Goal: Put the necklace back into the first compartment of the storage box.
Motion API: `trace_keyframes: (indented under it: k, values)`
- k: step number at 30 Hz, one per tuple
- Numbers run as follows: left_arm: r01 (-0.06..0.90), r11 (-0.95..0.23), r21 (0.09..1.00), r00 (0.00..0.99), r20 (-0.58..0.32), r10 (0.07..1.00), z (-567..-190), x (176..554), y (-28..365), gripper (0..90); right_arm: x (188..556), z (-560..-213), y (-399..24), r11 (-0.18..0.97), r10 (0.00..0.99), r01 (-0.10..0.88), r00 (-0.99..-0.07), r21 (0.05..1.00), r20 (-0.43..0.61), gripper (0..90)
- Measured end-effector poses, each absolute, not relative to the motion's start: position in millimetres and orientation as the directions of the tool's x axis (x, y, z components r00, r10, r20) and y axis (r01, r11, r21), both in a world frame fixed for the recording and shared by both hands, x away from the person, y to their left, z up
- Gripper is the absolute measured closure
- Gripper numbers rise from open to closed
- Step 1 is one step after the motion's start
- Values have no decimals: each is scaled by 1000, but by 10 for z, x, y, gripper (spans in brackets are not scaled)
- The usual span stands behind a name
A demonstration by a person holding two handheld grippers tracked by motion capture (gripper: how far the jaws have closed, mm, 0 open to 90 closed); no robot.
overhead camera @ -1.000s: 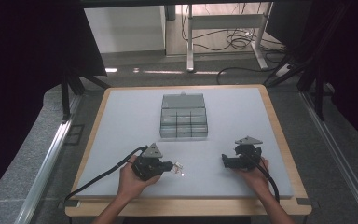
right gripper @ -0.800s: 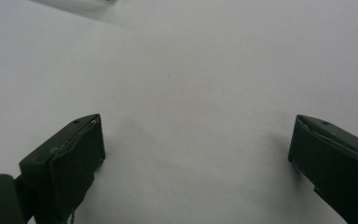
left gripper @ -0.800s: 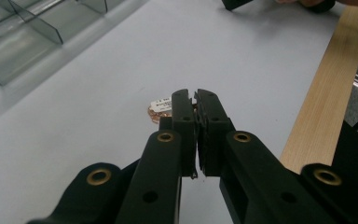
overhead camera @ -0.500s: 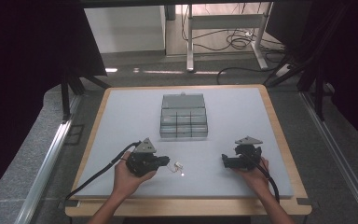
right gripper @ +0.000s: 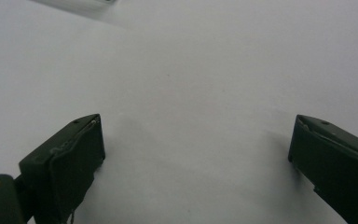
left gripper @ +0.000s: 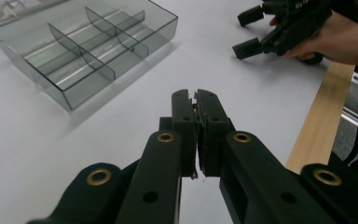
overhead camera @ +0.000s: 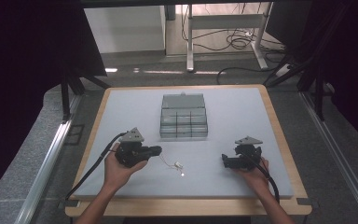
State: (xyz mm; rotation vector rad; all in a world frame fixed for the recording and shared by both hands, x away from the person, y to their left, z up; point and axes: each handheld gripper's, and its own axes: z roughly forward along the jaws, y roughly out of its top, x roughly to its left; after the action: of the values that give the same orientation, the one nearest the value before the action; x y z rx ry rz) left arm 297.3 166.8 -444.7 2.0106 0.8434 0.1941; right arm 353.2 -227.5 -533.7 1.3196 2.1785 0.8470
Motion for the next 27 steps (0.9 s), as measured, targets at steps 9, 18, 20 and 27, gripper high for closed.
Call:
trace_keyframes:
  k: [9, 18, 20, 27]
  values:
    - [474, -319, 820, 744, -180, 643, -4281, 3014, 1748, 875, 3533, -5338, -2274, 352, 897, 617, -438, 704, -64, 30]
    - [456, -304, 837, 741, -167, 650, -4057, 3078, 1794, 875, 3533, -5339, -2276, 354, 896, 615, -439, 704, -67, 30]
    - [455, -300, 838, 742, -171, 648, -4039, 3085, 1798, 875, 3533, -5337, -2276, 354, 896, 617, -439, 703, -65, 30]
    - [443, -288, 849, 744, -170, 646, -3909, 3117, 1789, 875, 3533, -5336, -2277, 355, 896, 618, -440, 702, -66, 30]
